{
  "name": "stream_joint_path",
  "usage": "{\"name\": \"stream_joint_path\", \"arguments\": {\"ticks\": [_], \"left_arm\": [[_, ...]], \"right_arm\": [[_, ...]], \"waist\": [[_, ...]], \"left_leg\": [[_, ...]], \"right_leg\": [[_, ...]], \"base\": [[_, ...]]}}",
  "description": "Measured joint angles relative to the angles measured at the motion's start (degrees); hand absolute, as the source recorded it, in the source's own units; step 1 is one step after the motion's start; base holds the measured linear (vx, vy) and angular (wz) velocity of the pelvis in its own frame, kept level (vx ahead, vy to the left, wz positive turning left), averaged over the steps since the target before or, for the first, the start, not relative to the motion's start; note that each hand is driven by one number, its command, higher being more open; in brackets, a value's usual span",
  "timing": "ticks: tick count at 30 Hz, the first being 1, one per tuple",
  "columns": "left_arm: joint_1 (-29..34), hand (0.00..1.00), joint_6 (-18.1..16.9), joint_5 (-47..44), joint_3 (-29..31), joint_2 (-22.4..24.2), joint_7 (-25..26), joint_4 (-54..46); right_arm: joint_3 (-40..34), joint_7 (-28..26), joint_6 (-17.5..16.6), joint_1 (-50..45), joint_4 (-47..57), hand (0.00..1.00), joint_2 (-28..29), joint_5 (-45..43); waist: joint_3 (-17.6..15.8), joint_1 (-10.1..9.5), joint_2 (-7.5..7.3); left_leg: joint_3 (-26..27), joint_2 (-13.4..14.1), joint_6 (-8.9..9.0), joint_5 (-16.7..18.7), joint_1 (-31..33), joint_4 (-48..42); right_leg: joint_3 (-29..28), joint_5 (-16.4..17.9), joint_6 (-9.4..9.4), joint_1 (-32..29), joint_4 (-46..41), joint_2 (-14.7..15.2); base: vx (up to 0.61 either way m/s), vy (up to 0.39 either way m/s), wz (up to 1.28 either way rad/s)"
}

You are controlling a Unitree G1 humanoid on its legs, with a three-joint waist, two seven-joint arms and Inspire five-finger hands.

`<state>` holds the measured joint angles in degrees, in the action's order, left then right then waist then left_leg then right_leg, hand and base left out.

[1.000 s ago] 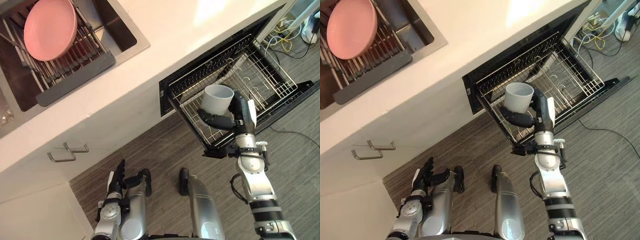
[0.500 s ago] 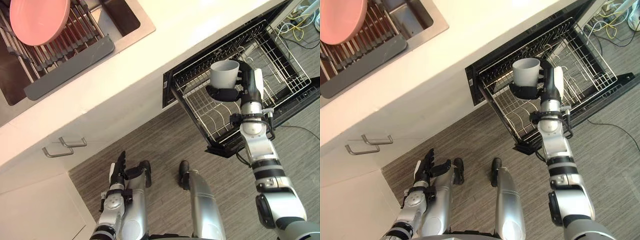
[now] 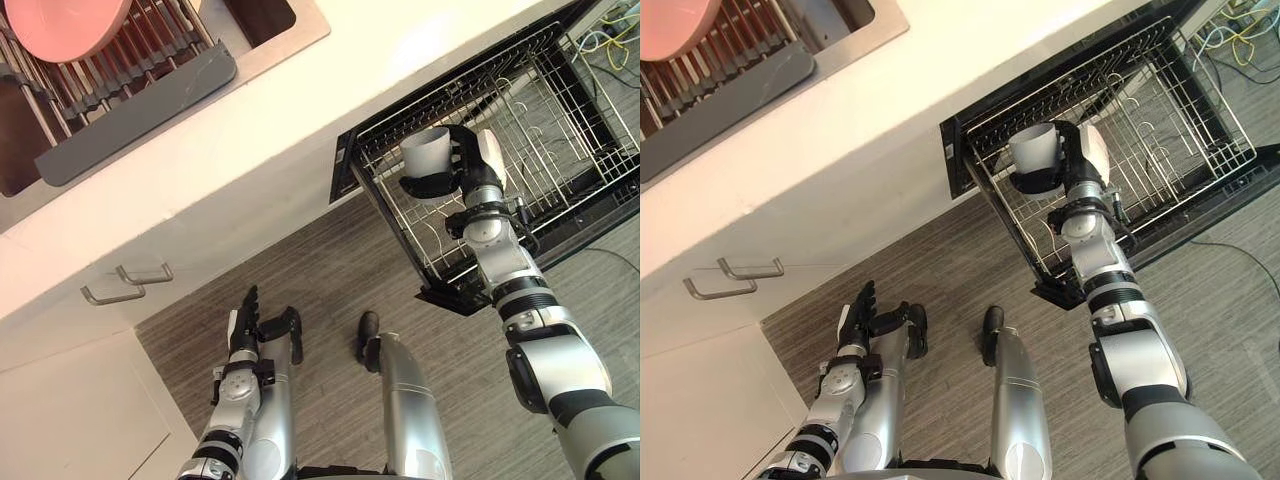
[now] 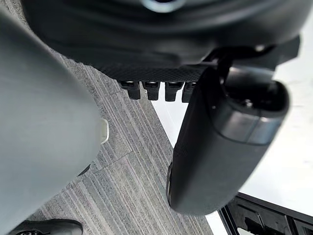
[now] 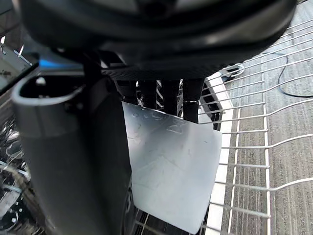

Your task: Walk over to the sink, pick up the cup, carry it to the dishwasher, place the cup inside the dishwasher, then close the dishwasher door

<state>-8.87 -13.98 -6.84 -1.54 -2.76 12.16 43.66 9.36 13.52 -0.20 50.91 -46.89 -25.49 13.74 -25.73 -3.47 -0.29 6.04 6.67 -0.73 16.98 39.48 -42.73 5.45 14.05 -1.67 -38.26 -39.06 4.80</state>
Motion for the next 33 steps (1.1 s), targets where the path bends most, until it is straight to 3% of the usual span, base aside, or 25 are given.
{"name": "stream_joint_path", "arguments": {"ticks": [3, 4, 20, 28, 33], "left_arm": [[-0.84, 1.0, -0.08, -0.03, 0.0, 0.2, 0.48, 1.15], [-1.09, 1.0, -0.08, -0.03, 0.0, 0.23, 0.51, 1.18], [-1.33, 1.0, 0.12, 0.0, 0.0, 2.17, 1.64, 1.76], [0.04, 1.0, 1.26, 0.02, -0.01, 2.9, 1.59, 1.79], [1.66, 1.0, 1.93, 0.12, -0.34, 2.47, 1.29, 2.51]], "right_arm": [[0.16, -0.02, 0.0, 0.61, -0.1, 0.0, 0.81, 0.24], [0.18, -0.02, 0.0, 0.68, -0.1, 1.0, 0.92, 0.38], [-0.05, 0.37, -0.01, -0.81, 3.12, 1.0, 3.27, 1.47], [-2.59, 1.55, -0.03, -12.34, 17.56, 1.0, 8.07, 1.46], [-5.1, 2.54, -0.13, -25.71, 30.46, 1.0, 13.6, 1.47]], "waist": [[0.0, -0.03, 0.0], [0.0, -0.05, 0.0], [0.01, 0.12, -0.01], [0.09, 0.4, -0.94], [0.3, 1.36, -2.23]], "left_leg": [[-0.01, -0.12, -0.01, 0.0, 0.08, 0.04], [-0.01, -0.14, -0.01, -0.01, 0.1, 0.05], [-0.09, -0.74, -0.07, -0.31, -1.83, 0.78], [0.59, -1.22, 0.49, -2.26, -6.84, 5.13], [0.94, -1.96, 0.8, -4.38, -13.04, 10.83]], "right_leg": [[0.12, 0.0, 0.0, -0.03, 0.01, 0.15], [0.15, 0.0, 0.0, -0.05, 0.01, 0.18], [0.82, -0.02, 0.0, 1.8, 0.12, 1.01], [0.71, -0.96, 0.26, 5.7, 2.67, 1.19], [0.78, -2.23, 0.25, 11.27, 7.08, 1.22]], "base": [[0.0, 0.0, 0.0], [0.0, 0.0, 0.0], [0.0, -0.001, 0.0], [0.0, -0.019, -0.01], [0.0, -0.025, 0.01]]}}
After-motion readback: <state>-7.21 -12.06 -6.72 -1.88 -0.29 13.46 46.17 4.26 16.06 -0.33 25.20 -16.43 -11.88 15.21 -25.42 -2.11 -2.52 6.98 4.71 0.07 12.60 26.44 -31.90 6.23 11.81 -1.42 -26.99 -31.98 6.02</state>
